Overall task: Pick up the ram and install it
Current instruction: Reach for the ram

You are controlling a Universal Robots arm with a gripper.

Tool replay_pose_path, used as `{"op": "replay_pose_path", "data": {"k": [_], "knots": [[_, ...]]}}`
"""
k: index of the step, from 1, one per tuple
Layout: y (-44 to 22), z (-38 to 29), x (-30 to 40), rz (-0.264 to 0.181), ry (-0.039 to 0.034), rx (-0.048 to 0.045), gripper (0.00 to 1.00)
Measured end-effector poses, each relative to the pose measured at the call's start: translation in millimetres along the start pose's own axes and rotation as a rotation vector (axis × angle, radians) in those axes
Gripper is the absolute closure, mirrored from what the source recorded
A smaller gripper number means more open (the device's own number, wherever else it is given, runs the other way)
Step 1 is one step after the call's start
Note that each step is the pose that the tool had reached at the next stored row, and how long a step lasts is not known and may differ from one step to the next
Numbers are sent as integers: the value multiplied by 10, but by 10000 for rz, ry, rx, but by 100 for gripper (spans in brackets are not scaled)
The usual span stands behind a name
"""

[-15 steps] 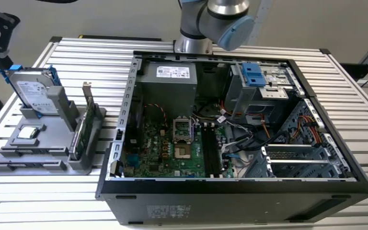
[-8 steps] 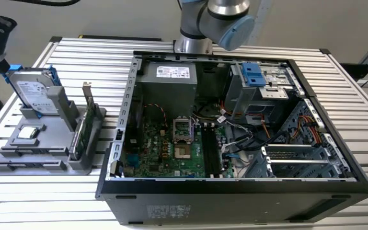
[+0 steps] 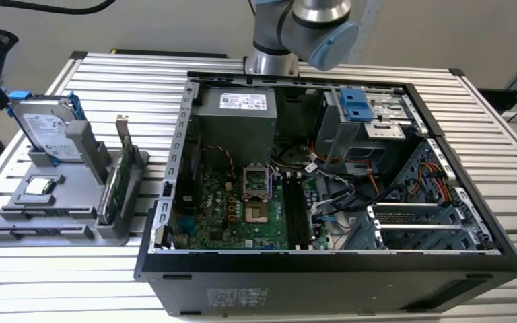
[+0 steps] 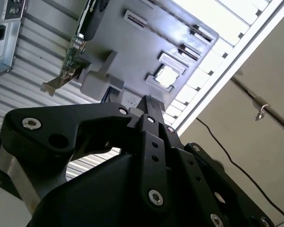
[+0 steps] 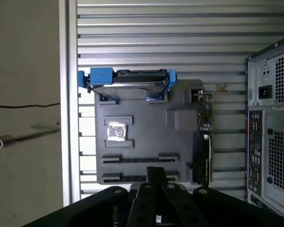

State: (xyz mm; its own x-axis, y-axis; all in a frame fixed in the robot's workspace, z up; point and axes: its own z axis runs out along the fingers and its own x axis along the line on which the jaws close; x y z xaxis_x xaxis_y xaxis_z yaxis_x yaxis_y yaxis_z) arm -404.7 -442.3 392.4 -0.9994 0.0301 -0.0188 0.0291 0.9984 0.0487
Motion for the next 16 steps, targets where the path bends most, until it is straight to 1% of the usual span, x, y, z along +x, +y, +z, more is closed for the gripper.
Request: {"op": "replay_pose_path", "data": {"k": [16], "knots": [[-270, -12, -8, 0, -1, -1, 100]]}}
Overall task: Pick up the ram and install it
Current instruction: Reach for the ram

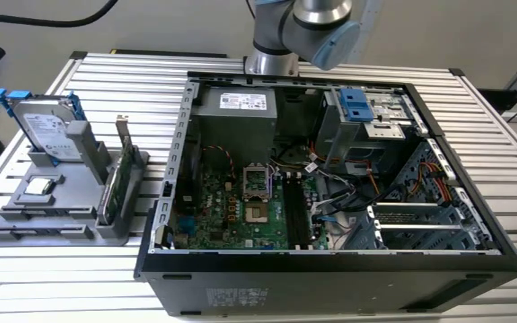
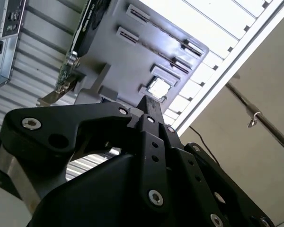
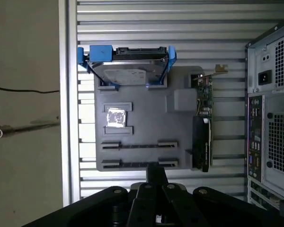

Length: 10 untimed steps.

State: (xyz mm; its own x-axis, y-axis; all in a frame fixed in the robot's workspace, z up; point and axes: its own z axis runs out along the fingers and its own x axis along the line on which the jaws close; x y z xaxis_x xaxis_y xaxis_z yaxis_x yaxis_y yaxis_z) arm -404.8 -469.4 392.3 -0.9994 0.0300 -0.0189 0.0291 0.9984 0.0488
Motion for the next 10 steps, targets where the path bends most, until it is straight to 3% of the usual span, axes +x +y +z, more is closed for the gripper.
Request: {"op": "replay_pose_path", "data": {"k": [10], "knots": [[-151, -8, -5, 0, 1, 0, 100]]}}
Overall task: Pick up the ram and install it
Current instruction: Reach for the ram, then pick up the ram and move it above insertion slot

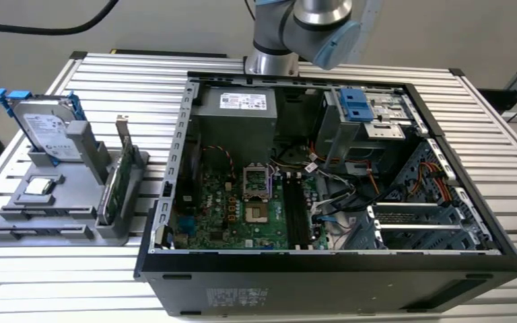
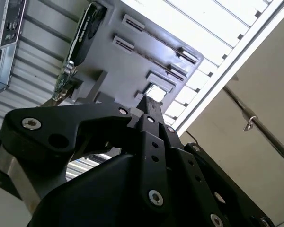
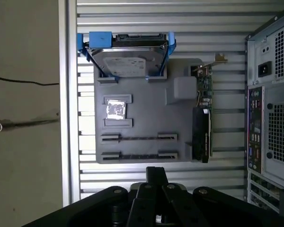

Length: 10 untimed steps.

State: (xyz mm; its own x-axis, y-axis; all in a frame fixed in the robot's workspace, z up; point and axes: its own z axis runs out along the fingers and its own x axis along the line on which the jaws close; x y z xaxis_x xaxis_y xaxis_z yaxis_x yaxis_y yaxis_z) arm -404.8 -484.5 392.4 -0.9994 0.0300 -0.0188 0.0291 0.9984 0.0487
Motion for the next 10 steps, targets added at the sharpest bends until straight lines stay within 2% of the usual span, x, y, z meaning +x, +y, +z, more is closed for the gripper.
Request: {"op": "replay_pose_path", "data": {"k": [10], "knots": [[-147, -7, -4, 0, 0, 0, 100]]}}
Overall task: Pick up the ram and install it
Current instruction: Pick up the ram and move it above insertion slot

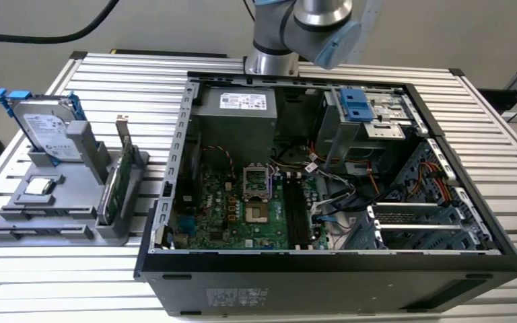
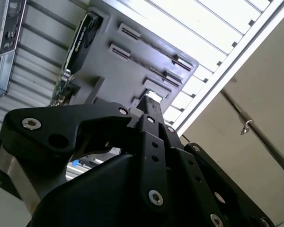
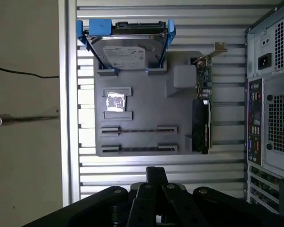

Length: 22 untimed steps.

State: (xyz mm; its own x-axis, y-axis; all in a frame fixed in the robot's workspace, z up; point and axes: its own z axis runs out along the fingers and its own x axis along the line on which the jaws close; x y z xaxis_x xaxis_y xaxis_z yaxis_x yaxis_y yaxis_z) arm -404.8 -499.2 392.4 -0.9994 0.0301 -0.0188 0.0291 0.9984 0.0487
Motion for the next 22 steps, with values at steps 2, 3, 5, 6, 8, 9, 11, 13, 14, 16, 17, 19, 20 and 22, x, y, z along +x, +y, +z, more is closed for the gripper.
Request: {"op": "replay_pose_path", "data": {"k": [2, 3, 5, 6, 8, 9, 11, 13, 14, 16, 17, 19, 20, 22], "knots": [[-28, -1, -1, 0, -1, -1, 100], [-41, -2, -1, 0, 0, 0, 100], [-46, -2, -1, 0, -1, 0, 100], [-46, -1, -1, 0, -1, -1, 100], [-47, -2, -1, 0, 4, -1, 100], [-47, -2, -1, 0, 11, 0, 100], [-47, -1, -1, 0, 11, 0, 100], [-47, -1, -1, 1, 11, -1, 100], [-47, -2, -1, 0, 13, 0, 100], [-47, -2, -1, 1, 14, 0, 100], [-47, -2, -1, 1, 14, 0, 100], [-47, -2, -1, 1, 15, 0, 100], [-47, -2, -1, 1, 16, 0, 100], [-47, -2, -1, 1, 16, -1, 100]]}}
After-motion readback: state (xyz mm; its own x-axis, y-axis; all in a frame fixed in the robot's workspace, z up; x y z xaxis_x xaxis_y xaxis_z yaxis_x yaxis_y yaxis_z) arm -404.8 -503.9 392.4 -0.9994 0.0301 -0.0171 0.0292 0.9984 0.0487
